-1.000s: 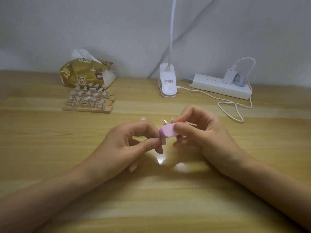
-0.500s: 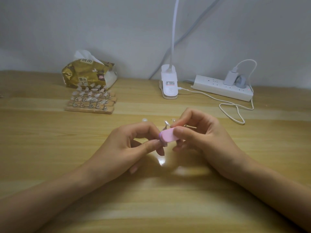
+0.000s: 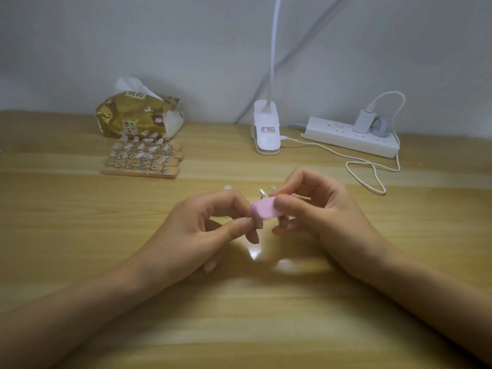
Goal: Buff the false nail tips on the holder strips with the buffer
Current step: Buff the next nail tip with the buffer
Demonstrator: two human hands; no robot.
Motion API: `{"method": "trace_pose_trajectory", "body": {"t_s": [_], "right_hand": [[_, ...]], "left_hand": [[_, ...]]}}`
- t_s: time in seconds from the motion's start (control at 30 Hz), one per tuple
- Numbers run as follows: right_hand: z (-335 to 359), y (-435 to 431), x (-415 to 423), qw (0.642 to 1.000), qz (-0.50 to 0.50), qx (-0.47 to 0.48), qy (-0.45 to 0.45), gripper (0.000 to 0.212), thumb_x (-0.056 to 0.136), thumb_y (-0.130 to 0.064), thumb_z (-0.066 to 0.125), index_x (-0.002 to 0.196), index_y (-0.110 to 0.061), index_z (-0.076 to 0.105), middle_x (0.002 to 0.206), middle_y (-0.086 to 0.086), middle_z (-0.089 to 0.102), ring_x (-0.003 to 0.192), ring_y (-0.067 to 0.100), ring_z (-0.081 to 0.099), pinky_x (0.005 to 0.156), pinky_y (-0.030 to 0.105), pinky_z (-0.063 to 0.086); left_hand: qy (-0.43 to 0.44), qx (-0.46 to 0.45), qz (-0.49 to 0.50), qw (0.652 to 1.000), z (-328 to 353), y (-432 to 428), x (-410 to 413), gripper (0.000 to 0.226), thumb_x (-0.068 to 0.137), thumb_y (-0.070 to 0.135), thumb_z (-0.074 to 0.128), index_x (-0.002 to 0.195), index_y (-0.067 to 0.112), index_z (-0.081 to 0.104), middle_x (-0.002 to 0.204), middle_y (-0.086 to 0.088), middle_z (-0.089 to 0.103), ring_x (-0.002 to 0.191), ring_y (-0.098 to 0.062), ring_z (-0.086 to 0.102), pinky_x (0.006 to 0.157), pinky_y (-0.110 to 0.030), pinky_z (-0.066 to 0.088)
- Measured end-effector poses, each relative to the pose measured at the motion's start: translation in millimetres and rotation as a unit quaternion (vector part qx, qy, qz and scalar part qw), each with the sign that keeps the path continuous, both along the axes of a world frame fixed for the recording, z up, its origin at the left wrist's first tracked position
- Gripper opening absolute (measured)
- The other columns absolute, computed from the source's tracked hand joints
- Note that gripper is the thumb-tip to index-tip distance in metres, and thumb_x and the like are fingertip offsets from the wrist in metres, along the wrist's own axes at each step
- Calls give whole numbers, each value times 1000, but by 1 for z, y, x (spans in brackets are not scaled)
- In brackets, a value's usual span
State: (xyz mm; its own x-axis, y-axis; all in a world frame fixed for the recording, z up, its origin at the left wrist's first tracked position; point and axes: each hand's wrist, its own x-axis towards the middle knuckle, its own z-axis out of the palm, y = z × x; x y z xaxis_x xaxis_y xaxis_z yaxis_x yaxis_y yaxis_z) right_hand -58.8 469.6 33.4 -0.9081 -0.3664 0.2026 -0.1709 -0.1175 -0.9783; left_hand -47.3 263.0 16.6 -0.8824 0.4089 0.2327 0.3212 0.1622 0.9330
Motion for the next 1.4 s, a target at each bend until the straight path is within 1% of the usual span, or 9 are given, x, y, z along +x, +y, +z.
{"method": "trace_pose_trajectory", "body": {"t_s": [0.27,0.47,0.7,0.83,0.97,1.07,1.2,1.33,1.4], "right_hand": [[-1,3,-4,999,-6,-25,-26,9,78,-16,73,73,-21,67,85,9,69,63,13,60,60,23,56],[-1,1,-1,999,36,4,-3,14,80,-9,78,77,-17,67,81,4,69,60,12,61,59,22,56],[-3,-2,3,999,35,10,-5,9,80,-8,73,77,-13,66,80,7,69,60,13,62,57,21,55],[-2,0,1,1000,3,-5,-18,12,79,-9,72,73,-18,68,76,5,67,61,11,60,58,21,55],[-2,-2,3,999,32,14,-3,13,80,-6,76,76,-15,68,79,7,68,62,15,63,58,22,55],[-1,1,0,1000,-2,-3,-13,16,78,-9,79,72,-19,68,78,6,67,60,10,60,58,20,55],[-2,-3,4,999,34,17,1,12,80,-6,77,77,-10,66,79,6,69,63,15,65,58,22,56],[2,1,1,1000,-19,1,-10,13,75,-13,78,73,-13,64,80,9,68,59,11,61,58,21,56],[0,-2,4,1000,11,21,1,15,78,-8,80,74,-13,66,80,9,69,62,14,63,58,22,56]], "left_hand": [[-1,1,-14,1000,-2,0,1,6,89,30,64,84,27,68,87,0,75,31,-7,39,38,-11,32],[10,-5,-15,1000,-2,0,1,12,90,36,63,85,25,66,89,-1,74,31,-7,40,38,-12,32],[18,-4,-20,1000,0,0,2,17,90,39,63,85,23,65,87,-1,74,30,-9,40,38,-11,31],[15,-1,-14,1000,0,0,1,13,93,31,60,85,21,64,88,-1,74,30,-11,39,38,-12,31],[20,-4,-23,1000,0,0,2,19,90,39,61,86,21,66,88,0,73,31,-9,40,38,-12,31],[15,-6,-18,1000,-1,-1,1,14,93,32,60,85,22,65,88,-1,73,30,-11,40,38,-13,31],[20,-9,-26,999,0,0,2,18,89,39,60,86,22,66,90,0,73,31,-9,41,38,-11,31],[14,-13,-20,1000,-1,-1,1,14,93,31,59,86,21,64,90,-2,74,30,-11,40,38,-13,31],[20,-14,-26,999,0,0,2,17,92,36,60,86,21,65,90,-2,73,31,-10,41,38,-12,31]]}}
